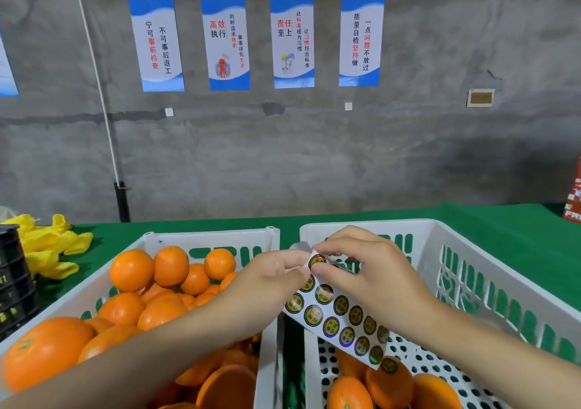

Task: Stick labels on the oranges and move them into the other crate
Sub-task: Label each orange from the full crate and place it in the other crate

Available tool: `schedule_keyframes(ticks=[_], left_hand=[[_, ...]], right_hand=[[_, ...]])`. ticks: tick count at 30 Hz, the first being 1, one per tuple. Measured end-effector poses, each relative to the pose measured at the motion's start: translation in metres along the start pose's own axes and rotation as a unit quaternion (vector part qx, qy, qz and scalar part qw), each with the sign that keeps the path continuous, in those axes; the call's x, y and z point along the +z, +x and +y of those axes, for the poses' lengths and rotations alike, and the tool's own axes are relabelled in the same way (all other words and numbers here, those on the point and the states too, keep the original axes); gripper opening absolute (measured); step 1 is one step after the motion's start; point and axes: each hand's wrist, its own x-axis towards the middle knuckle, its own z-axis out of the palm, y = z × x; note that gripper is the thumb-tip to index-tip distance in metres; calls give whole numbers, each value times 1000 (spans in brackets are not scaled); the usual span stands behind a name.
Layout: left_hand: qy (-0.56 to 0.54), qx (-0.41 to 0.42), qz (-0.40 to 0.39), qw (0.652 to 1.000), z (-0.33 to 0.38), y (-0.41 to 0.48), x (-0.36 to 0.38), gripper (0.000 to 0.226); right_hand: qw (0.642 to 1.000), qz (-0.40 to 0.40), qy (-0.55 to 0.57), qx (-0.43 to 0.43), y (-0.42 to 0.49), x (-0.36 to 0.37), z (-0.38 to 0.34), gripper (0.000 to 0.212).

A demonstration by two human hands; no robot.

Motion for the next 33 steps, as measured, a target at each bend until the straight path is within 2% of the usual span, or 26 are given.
schedule_keyframes(ticks=[4, 11, 18, 21, 23, 26, 29, 33], left_hand=[[-16, 17, 21, 1000, -2, 1, -2, 40], [-16, 2, 28, 999, -4, 3, -2, 32], [-32, -21, 40, 998, -2, 2, 4, 32], [-54, -39, 56, 996, -1, 1, 4, 32], [-70, -54, 81, 993, -1, 2, 2, 28], [-39, -48, 91, 994, -2, 4, -3, 28], [95, 29, 35, 994, -4, -2, 0, 30], [146, 71, -37, 986, -4, -8, 12, 28]], right_hand=[[999, 23, -17, -15, -2, -1, -3, 32], [997, 46, -53, -18, -3, -2, -4, 14], [990, 67, -95, -76, -4, -2, -2, 5], [986, 44, -115, -109, -4, -4, -2, 6], [986, 33, -113, -116, -4, -5, -3, 16], [994, 43, -57, -85, -3, -3, -5, 17], [997, 32, 70, -30, -1, -4, -8, 13], [990, -20, 142, -18, 0, -5, -13, 13]])
